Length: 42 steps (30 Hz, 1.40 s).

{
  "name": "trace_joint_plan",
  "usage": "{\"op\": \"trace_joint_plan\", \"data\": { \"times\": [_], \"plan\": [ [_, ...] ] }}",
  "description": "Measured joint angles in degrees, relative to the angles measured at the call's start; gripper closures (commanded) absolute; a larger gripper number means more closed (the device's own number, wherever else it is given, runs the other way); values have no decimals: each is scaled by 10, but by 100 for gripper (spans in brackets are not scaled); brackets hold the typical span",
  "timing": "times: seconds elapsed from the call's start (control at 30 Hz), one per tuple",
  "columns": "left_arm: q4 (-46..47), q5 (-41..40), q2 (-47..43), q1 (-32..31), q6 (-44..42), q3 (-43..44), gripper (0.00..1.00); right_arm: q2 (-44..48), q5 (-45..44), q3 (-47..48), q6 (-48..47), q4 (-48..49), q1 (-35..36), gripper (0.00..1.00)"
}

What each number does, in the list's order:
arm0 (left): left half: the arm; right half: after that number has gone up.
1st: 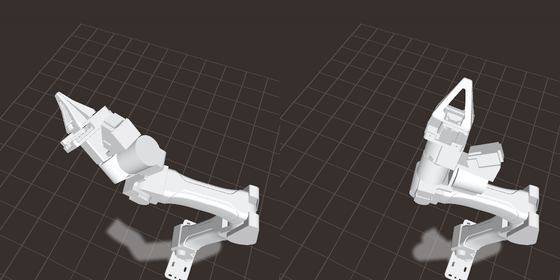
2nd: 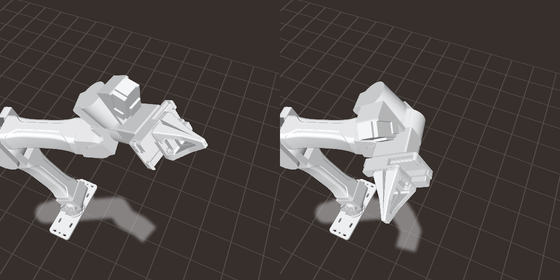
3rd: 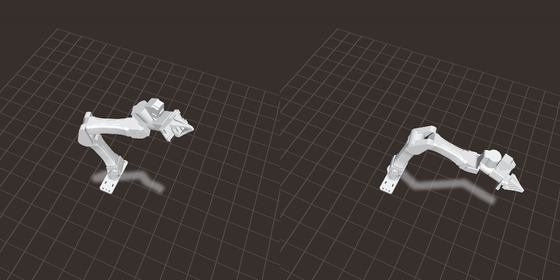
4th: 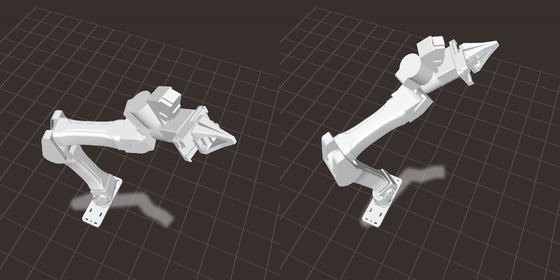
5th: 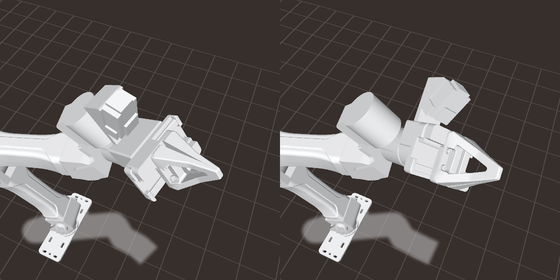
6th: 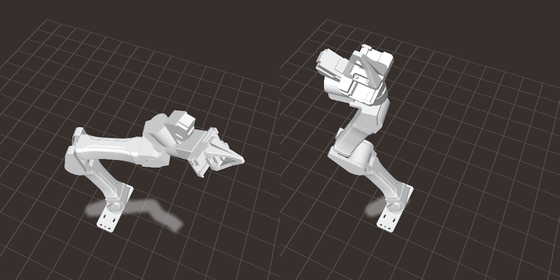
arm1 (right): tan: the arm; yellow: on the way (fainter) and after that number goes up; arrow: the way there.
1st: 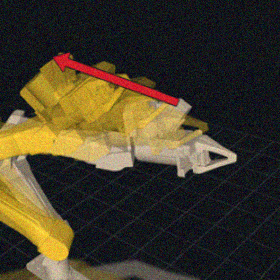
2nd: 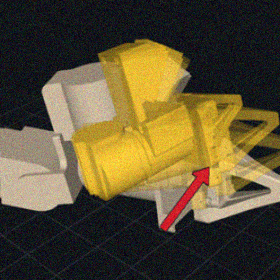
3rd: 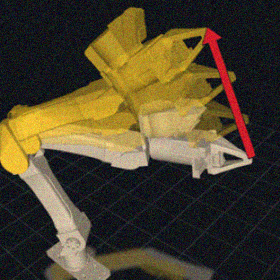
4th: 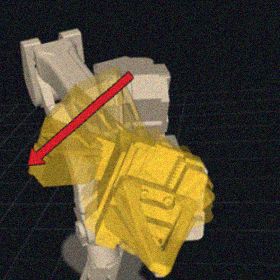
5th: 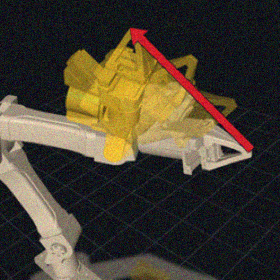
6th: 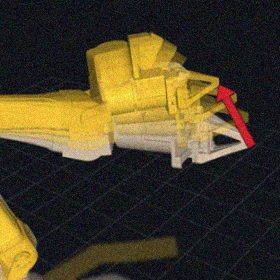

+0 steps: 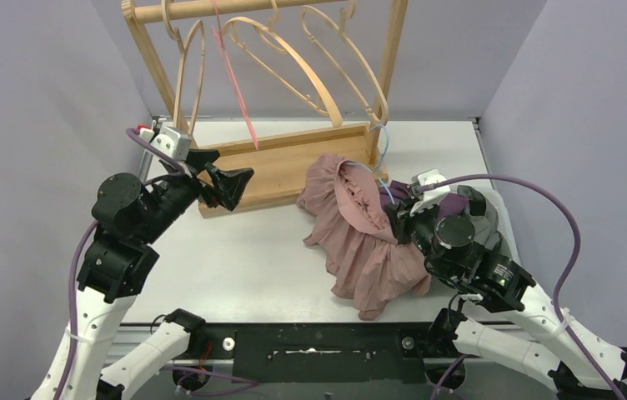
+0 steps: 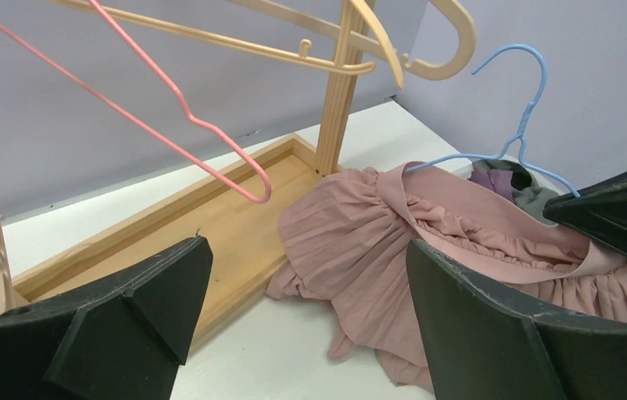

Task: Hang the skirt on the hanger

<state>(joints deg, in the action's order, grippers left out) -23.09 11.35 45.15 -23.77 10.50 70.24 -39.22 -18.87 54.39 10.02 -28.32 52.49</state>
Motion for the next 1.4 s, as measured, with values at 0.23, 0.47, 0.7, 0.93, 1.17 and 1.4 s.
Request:
{"op": "trace_joint_plan", "data": {
  "times": [0.23, 0.47, 0.7, 0.93, 1.17, 1.4],
  "plan": [
    [8, 0, 26, 0, 0, 9, 13, 9, -97, -26, 13, 21, -2, 100],
    [16, 0, 34, 0, -2, 1, 13, -1, -156, -33, 28, 39, -39, 100],
    [29, 0, 37, 1, -2, -11, 13, -85, -79, 35, 6, 63, -157, 100],
    [30, 1, 37, 2, -2, -19, 13, -177, 121, 136, -13, 72, -321, 100],
    [29, 2, 34, 2, -5, -22, 13, -247, 259, 265, -41, 51, -333, 100],
    [29, -2, 37, 2, -17, -22, 13, -320, 275, 376, -50, 33, -333, 100]
  ]
}}
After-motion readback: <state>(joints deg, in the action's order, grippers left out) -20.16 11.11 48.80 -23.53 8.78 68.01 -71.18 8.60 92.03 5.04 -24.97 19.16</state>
